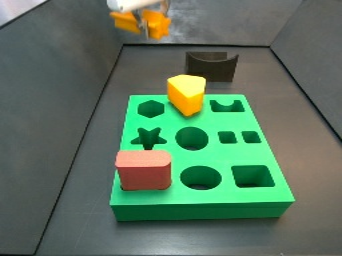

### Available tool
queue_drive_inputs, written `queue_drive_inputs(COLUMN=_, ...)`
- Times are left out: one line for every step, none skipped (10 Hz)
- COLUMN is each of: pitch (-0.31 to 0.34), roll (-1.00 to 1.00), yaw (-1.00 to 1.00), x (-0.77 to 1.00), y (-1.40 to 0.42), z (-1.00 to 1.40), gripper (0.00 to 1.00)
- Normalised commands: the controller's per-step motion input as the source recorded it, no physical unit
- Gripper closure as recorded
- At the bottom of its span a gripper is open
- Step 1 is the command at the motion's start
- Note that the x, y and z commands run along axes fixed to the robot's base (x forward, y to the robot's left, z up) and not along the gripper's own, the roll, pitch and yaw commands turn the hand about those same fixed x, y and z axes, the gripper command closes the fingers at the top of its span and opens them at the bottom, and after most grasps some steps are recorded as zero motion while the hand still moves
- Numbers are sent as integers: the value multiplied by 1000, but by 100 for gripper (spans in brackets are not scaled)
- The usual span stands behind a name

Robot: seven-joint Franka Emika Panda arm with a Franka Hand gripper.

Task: Pick up the star object. Move up. Place the star object on the fixture. Regrasp the star object. Move to above the board. Insert the star object.
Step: Place the star object on the fixture.

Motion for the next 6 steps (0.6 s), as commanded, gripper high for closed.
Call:
queue_drive_inputs(pitch=32, roll=-14, yaw=6, x=-24, y=-9, z=969, gripper=100)
queue_drive_inputs(pitch=40, roll=-17, yaw=6, x=-18, y=-9, z=751, gripper=100)
queue_drive_inputs(pitch=47, roll=-19, yaw=7, x=-10, y=-9, z=587, gripper=100)
queue_drive_inputs(pitch=58, roll=-22, yaw=7, x=-2, y=-9, z=422, gripper=100)
queue_drive_inputs(pitch=73, roll=-26, yaw=7, x=8, y=-8, z=202, gripper=100)
queue_drive_inputs(pitch=92, roll=22, yaw=-1000, x=1000, y=-205, z=270, gripper=100)
